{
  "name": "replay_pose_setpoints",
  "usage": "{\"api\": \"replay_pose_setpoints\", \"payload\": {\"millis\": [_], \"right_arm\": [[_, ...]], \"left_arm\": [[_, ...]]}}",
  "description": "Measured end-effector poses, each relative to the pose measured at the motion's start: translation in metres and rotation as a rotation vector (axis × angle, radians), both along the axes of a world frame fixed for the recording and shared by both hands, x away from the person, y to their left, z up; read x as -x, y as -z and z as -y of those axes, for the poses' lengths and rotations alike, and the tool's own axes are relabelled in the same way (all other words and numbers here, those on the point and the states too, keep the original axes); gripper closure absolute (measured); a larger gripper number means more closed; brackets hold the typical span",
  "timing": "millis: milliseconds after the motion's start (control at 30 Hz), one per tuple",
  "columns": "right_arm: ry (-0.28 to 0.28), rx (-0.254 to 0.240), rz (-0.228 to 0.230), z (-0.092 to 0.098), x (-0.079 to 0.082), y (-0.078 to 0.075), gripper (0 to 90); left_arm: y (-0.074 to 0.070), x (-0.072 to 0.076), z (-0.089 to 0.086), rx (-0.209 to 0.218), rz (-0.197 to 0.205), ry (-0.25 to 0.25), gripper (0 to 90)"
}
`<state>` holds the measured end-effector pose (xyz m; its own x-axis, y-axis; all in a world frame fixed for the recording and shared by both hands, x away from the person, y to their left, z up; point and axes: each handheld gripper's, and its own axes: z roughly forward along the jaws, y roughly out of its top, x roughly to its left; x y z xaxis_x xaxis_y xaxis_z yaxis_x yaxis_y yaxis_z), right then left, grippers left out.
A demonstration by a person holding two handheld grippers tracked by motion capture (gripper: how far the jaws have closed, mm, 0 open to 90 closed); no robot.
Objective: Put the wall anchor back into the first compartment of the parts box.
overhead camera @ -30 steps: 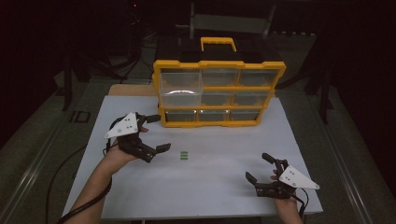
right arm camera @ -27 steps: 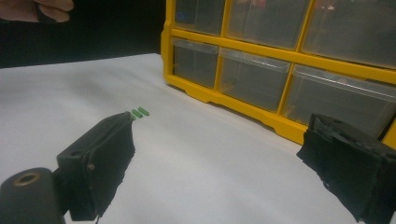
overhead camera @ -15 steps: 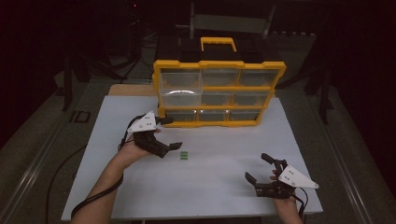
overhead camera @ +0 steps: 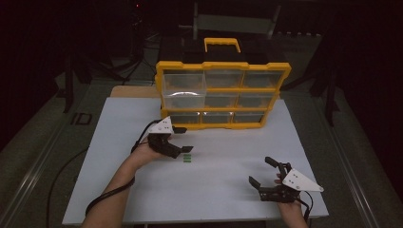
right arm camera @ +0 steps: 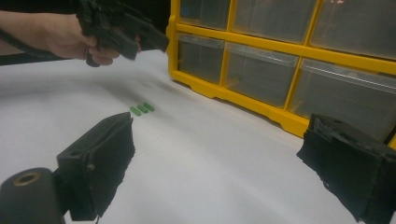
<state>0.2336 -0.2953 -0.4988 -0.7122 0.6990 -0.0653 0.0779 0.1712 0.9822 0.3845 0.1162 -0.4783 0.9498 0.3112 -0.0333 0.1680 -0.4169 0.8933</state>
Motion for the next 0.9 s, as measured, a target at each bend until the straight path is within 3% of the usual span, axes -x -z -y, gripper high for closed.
{"api": "replay_pose_setpoints", "payload": {"millis": [67, 200, 567, 900], "right_arm": [[0.0, 0.004, 0.003, 0.001, 0.0, 0.0, 8.8], [-0.002, 0.006, -0.001, 0.001, -0.001, 0.001, 8.8], [-0.003, 0.008, -0.003, 0.001, -0.001, 0.001, 8.8], [-0.002, 0.009, -0.003, 0.001, -0.001, 0.002, 8.8]], "left_arm": [[0.006, 0.0, 0.003, -0.045, -0.012, 0.027, 28.2], [0.016, 0.0, 0.008, -0.122, -0.024, 0.027, 35.3], [0.034, -0.002, 0.014, -0.218, -0.072, 0.041, 59.1], [0.041, -0.007, 0.017, -0.27, -0.094, 0.04, 75.8]]}}
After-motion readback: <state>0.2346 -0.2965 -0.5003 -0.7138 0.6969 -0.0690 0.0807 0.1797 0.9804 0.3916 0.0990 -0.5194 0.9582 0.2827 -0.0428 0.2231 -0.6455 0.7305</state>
